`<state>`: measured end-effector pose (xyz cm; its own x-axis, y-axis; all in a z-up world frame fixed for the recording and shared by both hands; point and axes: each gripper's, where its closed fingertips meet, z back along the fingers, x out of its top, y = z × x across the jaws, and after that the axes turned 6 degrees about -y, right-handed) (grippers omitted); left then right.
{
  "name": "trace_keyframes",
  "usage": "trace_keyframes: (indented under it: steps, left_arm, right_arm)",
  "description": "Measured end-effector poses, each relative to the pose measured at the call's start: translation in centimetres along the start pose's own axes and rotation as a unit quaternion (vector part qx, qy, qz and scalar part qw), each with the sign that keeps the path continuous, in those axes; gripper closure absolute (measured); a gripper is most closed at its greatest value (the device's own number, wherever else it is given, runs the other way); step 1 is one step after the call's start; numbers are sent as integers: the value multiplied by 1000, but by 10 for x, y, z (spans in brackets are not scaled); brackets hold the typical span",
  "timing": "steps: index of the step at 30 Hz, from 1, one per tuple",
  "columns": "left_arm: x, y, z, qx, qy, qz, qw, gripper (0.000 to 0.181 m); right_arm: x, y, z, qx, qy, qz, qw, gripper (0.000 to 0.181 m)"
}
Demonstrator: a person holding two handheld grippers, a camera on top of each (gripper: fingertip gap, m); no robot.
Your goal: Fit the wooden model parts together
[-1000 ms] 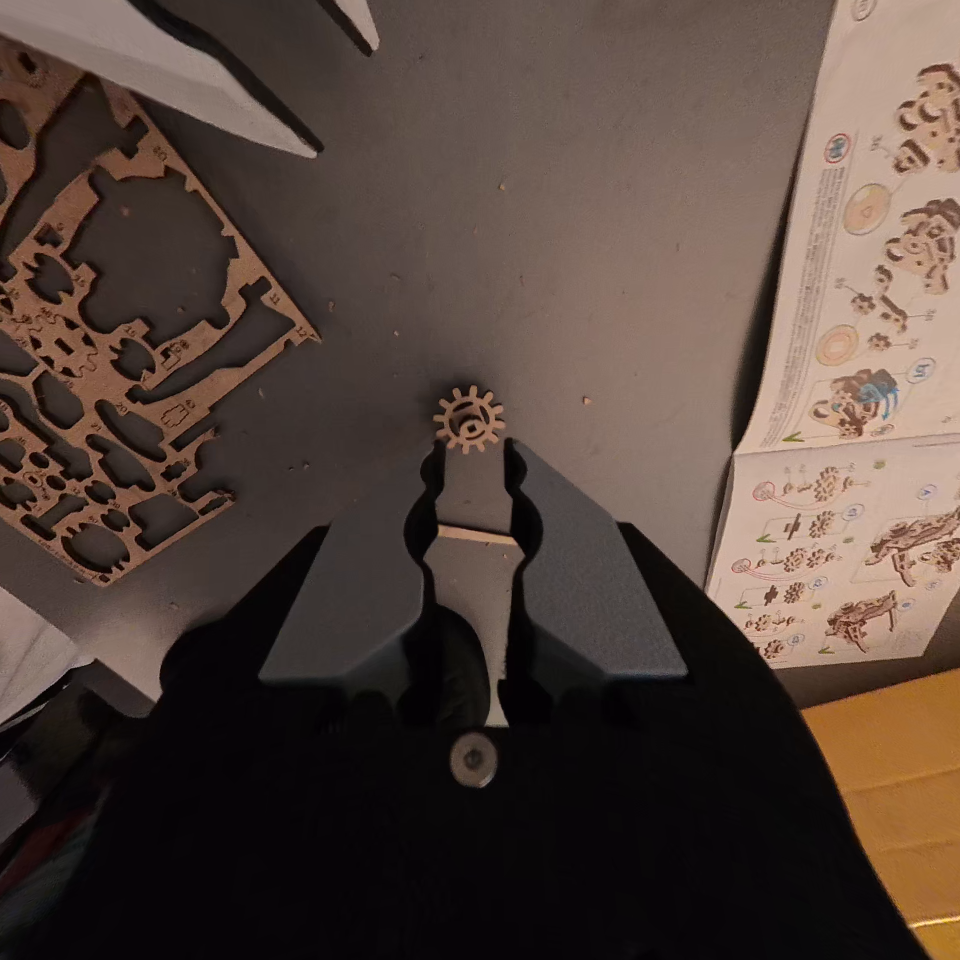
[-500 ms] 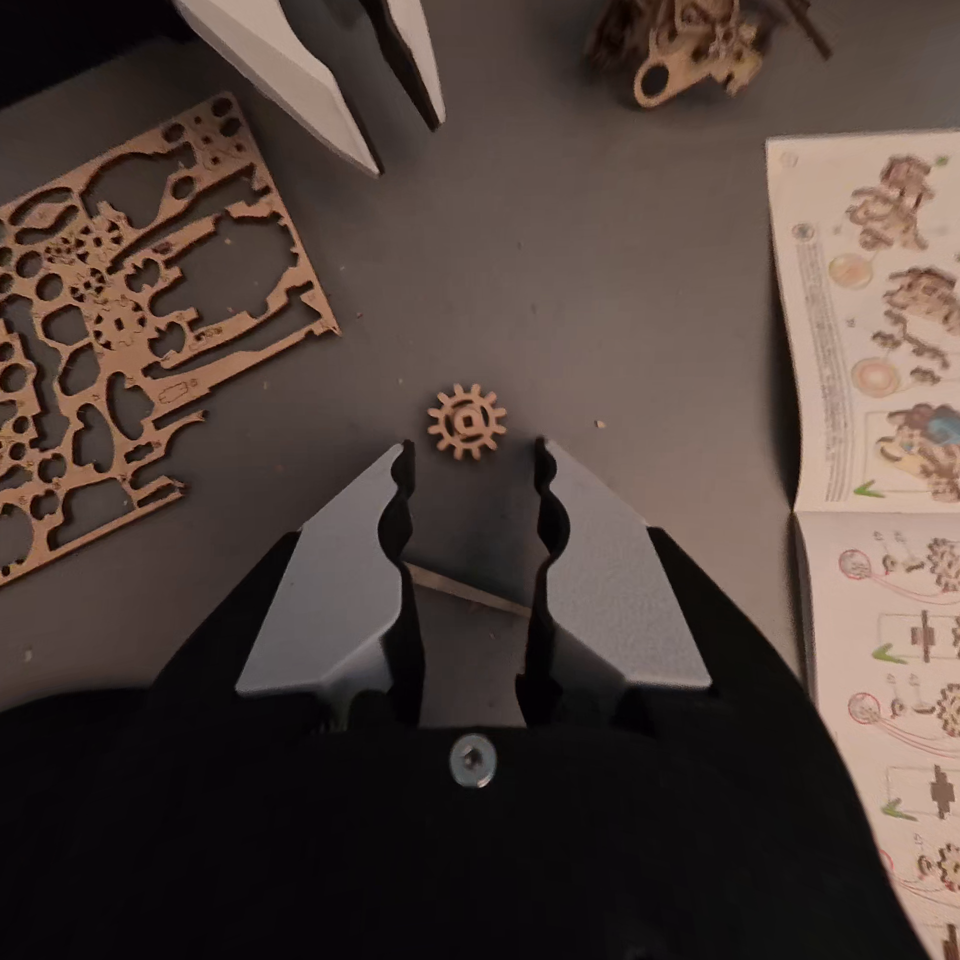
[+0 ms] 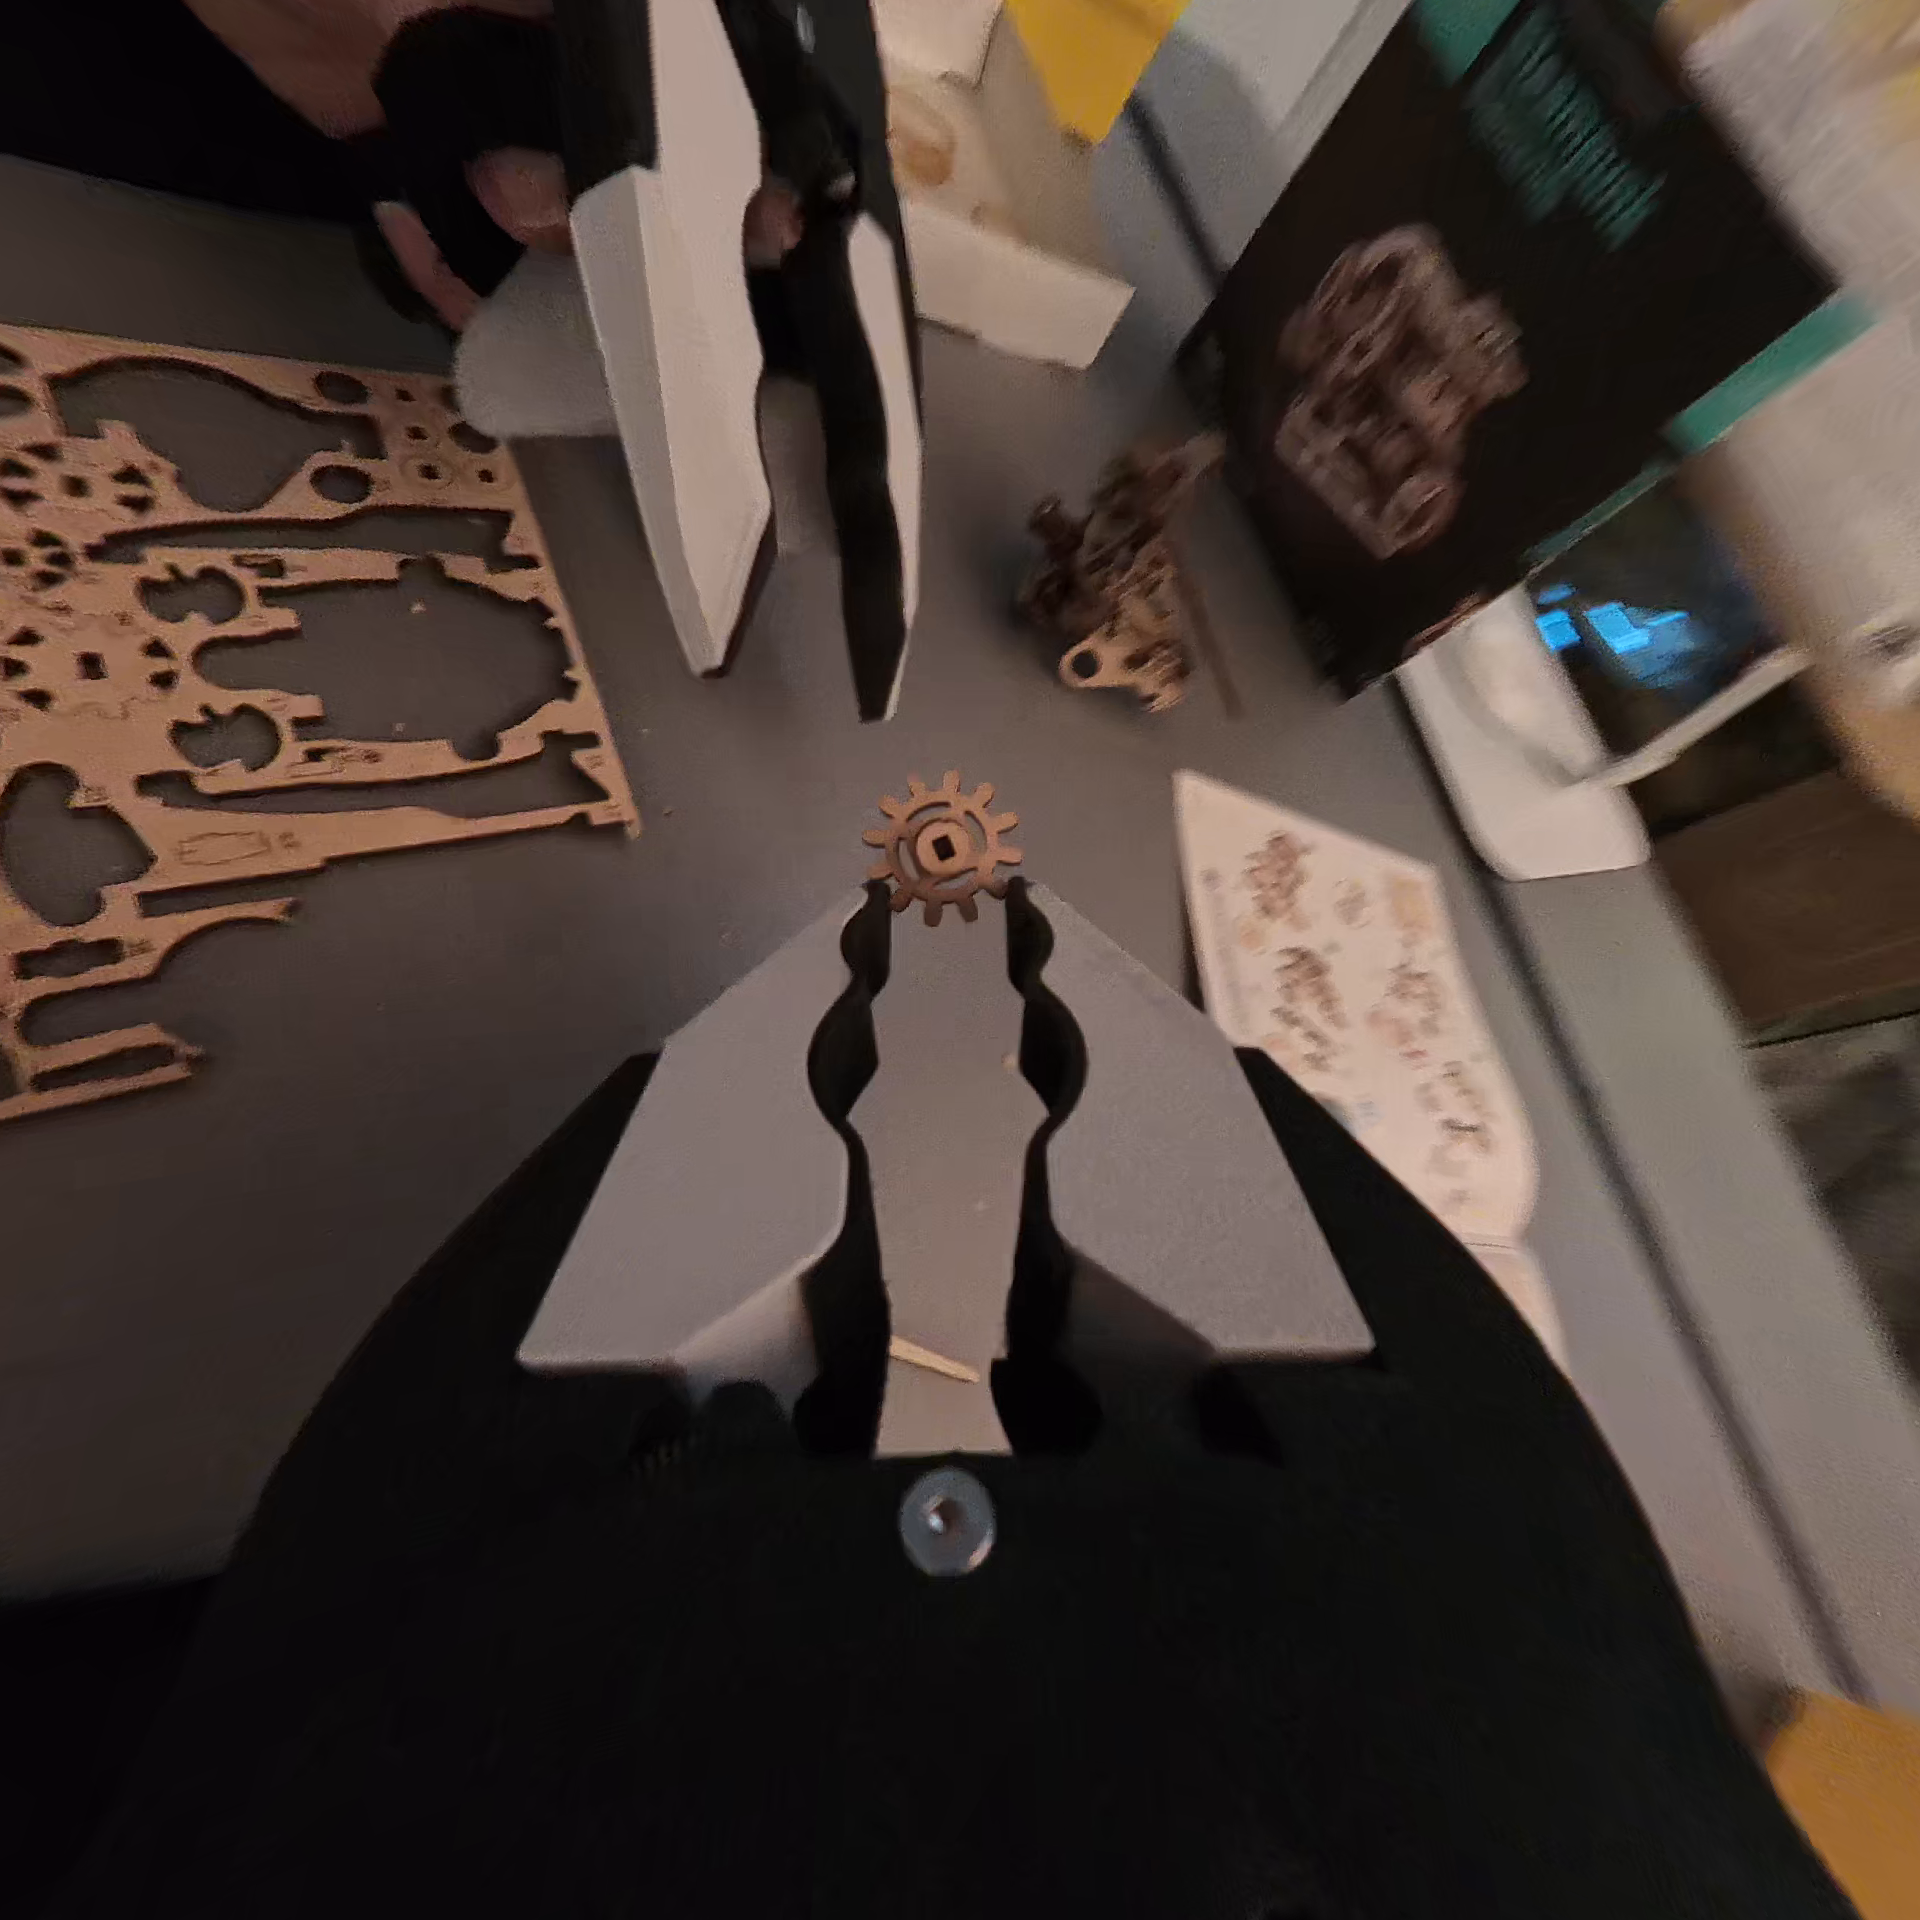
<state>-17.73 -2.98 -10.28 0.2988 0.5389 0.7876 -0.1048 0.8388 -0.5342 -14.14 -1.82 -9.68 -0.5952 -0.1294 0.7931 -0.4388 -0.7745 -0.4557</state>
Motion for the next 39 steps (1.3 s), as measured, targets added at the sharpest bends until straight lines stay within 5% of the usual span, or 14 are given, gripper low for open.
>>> trace_keyframes:
  steps: [4, 14, 20, 39]
  left_arm:
    - [18, -22, -7, -52, -54, 67, 995, 118]
    - [32, -30, -20, -27, -97, 39, 994, 133]
    - [34, -32, -31, -33, -86, 40, 995, 168]
    - [47, -55, -19, -86, -142, -38, 985, 168]
  right_arm:
    - [22, -2, 8, -64, -16, 79, 995, 160]
    - [28, 0, 14, -95, -10, 129, 987, 161]
    - [29, -1, 17, -112, -2, 155, 982, 160]
    - [54, -2, 32, -153, -96, 183, 966, 160]
